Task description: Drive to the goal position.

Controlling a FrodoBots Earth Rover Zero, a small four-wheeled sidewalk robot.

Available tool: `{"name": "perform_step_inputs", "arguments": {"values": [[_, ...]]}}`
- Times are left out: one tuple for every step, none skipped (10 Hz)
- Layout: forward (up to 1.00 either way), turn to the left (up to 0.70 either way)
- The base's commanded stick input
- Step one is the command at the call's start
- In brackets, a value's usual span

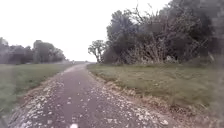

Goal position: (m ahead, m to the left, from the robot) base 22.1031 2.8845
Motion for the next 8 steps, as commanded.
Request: {"name": "perform_step_inputs", "arguments": {"values": [[0.70, 0.00], [0.70, 0.00], [0.70, 0.00], [0.70, 0.00], [0.70, 0.00], [0.70, 0.00], [0.70, 0.02], [0.70, 0.18]]}}
